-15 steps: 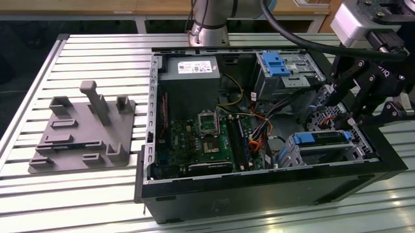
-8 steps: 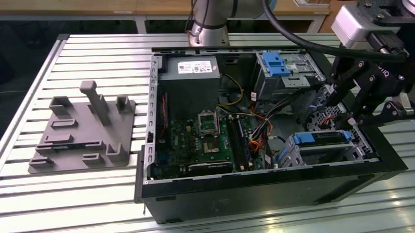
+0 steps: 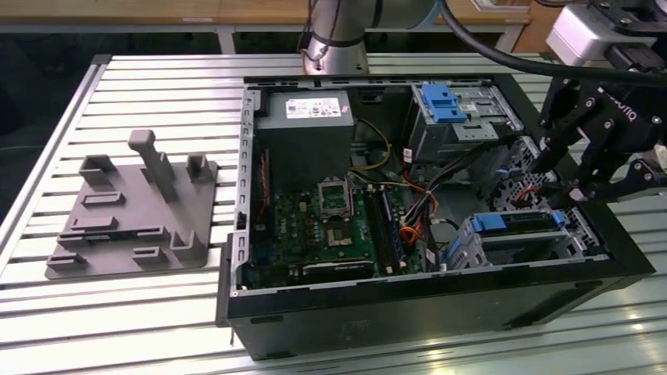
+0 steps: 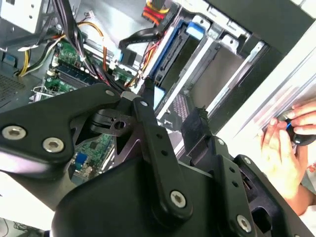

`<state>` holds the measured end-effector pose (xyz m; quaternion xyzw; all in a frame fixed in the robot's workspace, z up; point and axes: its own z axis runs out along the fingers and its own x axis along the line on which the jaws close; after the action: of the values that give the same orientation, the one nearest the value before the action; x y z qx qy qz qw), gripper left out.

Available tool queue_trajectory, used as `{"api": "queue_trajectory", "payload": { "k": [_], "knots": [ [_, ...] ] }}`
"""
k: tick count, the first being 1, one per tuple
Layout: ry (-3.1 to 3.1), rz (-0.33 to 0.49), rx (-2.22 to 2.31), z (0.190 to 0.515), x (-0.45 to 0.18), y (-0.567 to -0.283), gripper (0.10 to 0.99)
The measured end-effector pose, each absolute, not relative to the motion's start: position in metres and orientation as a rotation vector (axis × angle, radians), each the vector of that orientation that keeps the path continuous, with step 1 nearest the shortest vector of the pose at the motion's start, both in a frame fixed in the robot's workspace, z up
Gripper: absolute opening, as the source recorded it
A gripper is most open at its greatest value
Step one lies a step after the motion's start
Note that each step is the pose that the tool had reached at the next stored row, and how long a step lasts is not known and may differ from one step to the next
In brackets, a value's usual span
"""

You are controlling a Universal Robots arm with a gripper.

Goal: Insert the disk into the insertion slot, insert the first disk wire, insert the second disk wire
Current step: 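Insert the first disk wire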

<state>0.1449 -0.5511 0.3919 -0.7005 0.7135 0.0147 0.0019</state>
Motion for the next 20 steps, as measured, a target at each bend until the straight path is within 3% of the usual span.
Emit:
{"api": "queue_trajectory", "payload": {
  "k": [20],
  "knots": [
    [2.31,0.076,-2.162,0.376,0.188,-0.541,0.498]
  ]
}}
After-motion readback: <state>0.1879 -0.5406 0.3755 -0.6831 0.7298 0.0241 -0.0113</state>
